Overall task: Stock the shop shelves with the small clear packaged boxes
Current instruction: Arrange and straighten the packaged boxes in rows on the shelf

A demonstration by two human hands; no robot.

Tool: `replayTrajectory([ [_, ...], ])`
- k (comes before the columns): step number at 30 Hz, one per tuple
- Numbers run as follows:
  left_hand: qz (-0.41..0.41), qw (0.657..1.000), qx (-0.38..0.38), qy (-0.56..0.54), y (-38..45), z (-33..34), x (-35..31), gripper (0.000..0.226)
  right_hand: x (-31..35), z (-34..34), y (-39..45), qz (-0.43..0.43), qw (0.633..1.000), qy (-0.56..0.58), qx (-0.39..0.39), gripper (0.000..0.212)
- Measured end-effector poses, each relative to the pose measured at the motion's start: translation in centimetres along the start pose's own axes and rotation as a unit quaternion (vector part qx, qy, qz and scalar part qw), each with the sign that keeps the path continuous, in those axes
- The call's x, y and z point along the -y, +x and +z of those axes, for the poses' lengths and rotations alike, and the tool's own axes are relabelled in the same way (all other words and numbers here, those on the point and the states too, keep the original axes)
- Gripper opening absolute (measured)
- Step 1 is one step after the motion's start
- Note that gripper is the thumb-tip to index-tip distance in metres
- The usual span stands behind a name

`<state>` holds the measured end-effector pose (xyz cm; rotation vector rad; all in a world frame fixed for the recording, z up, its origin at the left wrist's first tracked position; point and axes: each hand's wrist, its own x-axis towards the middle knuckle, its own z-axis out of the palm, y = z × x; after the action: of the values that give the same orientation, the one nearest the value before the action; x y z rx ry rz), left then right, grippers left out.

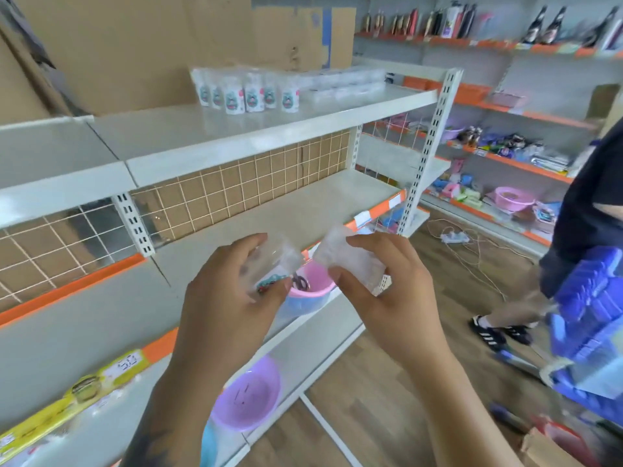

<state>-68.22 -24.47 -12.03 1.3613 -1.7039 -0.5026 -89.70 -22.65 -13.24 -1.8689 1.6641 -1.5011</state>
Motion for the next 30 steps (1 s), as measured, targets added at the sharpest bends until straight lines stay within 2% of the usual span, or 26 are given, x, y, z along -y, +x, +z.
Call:
replayTrajectory([
  [11,-0.018,0.995,0.034,-0.089,12.8,11.1,0.4,0.056,-7.7,-0.3,12.8,0.039,0.999,0.01,-0.02,0.034],
  [19,-0.015,0.998,0.042,-0.047,19.4,15.8,0.1,0.055,-13.5,-0.5,19.0,0.062,0.998,0.006,-0.031,0.032],
  [26,-0.003,1.0,0.003,-0.028,23.7,19.4,-2.3,0.055,-18.4,-1.4,24.9,0.039,0.998,0.054,-0.018,0.032],
  [30,0.011,0.998,-0.055,0.014,26.8,22.0,-4.6,0.056,-22.1,-2.6,30.4,0.002,0.997,0.083,-0.002,0.033],
])
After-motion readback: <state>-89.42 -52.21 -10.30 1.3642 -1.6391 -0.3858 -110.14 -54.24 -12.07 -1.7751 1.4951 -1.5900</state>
